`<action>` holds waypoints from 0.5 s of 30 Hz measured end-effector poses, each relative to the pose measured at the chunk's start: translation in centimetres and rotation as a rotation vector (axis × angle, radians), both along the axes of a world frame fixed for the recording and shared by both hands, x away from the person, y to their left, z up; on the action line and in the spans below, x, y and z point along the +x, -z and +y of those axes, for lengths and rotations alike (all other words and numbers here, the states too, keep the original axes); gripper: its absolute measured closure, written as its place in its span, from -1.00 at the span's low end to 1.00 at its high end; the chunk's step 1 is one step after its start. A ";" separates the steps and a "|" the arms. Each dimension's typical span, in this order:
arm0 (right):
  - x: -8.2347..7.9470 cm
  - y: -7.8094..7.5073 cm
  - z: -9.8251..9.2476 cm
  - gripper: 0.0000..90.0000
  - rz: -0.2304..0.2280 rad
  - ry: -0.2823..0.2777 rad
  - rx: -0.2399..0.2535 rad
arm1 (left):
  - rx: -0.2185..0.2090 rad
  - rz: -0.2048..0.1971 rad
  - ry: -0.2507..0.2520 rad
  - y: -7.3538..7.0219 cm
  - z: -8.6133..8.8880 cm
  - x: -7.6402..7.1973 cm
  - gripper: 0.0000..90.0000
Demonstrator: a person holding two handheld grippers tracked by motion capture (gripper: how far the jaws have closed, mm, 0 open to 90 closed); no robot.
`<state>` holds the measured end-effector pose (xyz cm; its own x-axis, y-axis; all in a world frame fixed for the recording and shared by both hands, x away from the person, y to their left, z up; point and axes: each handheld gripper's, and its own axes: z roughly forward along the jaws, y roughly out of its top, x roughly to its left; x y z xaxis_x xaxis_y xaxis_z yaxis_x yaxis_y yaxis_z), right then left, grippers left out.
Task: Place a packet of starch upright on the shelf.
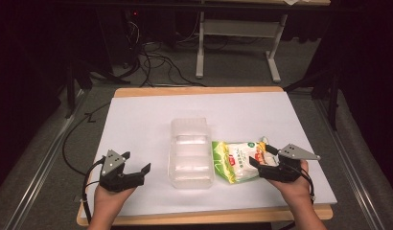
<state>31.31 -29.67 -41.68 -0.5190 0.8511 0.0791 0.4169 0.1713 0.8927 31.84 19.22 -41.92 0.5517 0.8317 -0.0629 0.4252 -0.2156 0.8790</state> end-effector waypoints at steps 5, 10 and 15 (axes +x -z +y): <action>0.0 0.3 0.7 -0.39 -0.001 -0.029 -0.019 | 0.023 -0.003 0.009 0.2 -0.3 0.0 -0.65; 0.0 0.7 2.0 -0.31 0.007 -0.069 -0.055 | 0.030 -0.006 0.015 0.3 -0.6 -0.1 -0.65; 0.3 1.2 3.5 -0.33 0.020 -0.104 -0.095 | 0.034 -0.010 0.009 0.4 -0.7 -0.1 -0.65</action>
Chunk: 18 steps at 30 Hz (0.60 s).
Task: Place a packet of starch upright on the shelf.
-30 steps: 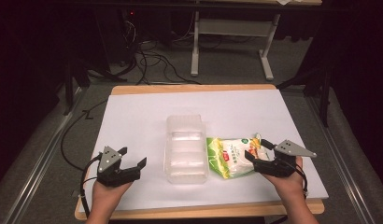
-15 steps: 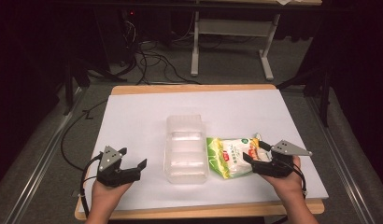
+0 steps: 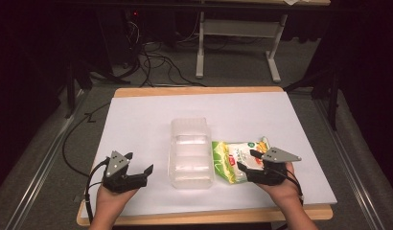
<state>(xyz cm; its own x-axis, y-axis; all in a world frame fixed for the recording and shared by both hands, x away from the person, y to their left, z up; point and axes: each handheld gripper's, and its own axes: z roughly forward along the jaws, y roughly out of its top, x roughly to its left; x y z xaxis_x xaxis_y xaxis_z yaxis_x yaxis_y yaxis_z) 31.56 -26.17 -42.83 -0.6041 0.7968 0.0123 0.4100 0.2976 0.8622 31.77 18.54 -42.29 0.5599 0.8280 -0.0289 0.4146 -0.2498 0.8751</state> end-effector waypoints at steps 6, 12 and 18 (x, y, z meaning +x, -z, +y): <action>0.1 0.5 1.8 -0.37 0.023 -0.036 -0.033 | -0.004 0.005 0.005 0.0 -0.1 0.0 -0.65; 0.1 1.2 3.0 -0.42 0.053 -0.061 -0.050 | -0.017 0.018 0.016 0.1 -0.1 0.0 -0.65; 0.4 2.0 3.8 -0.45 0.099 -0.101 -0.047 | -0.004 0.013 0.022 0.3 -0.3 0.0 -0.64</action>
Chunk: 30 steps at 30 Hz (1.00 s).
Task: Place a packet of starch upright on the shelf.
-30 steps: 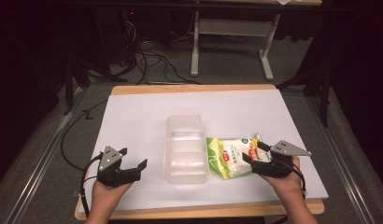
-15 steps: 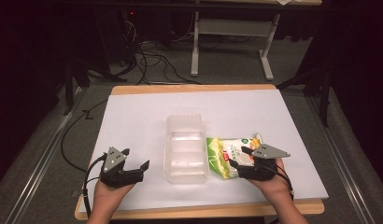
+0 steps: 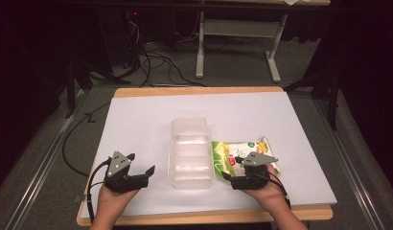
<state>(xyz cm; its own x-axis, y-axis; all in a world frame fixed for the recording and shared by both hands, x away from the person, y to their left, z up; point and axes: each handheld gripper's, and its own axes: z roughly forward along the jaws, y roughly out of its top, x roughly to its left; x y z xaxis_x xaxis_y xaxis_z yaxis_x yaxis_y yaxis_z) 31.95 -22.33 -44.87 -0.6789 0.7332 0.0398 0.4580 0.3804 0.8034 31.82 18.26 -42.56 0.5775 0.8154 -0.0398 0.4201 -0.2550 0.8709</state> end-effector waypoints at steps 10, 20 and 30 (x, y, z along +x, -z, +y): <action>0.1 1.4 1.7 -0.08 0.064 -0.050 -0.069 | 0.007 0.011 0.011 0.1 -0.1 0.0 -0.64; 0.0 2.8 2.6 0.21 0.051 -0.040 -0.166 | -0.007 0.019 0.014 0.2 0.0 0.1 -0.64; -0.1 2.8 2.6 0.55 0.022 -0.008 -0.198 | -0.018 0.030 0.009 0.4 0.1 0.2 -0.64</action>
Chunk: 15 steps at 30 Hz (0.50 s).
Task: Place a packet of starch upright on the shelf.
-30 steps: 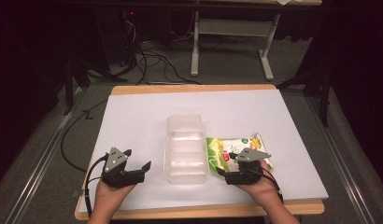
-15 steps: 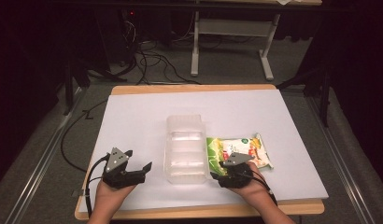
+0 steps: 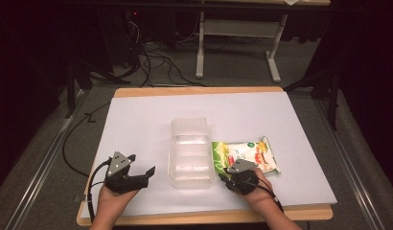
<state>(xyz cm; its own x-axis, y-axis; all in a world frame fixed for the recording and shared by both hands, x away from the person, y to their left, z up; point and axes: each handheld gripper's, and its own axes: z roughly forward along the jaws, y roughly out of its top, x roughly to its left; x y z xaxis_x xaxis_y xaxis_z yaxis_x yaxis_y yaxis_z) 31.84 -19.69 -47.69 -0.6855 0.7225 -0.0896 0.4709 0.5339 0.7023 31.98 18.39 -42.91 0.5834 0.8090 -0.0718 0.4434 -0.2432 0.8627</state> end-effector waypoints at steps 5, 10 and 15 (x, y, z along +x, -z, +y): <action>0.3 -0.1 -0.4 0.75 0.012 -0.004 0.009 | -0.008 0.012 -0.002 0.1 0.0 0.1 -0.63; 0.5 -0.2 -0.4 0.95 0.042 -0.024 0.020 | -0.014 0.012 -0.003 0.1 0.1 0.1 -0.63; 0.4 -0.8 -0.9 0.97 0.046 -0.027 0.051 | -0.017 0.011 -0.005 0.1 0.2 0.1 -0.63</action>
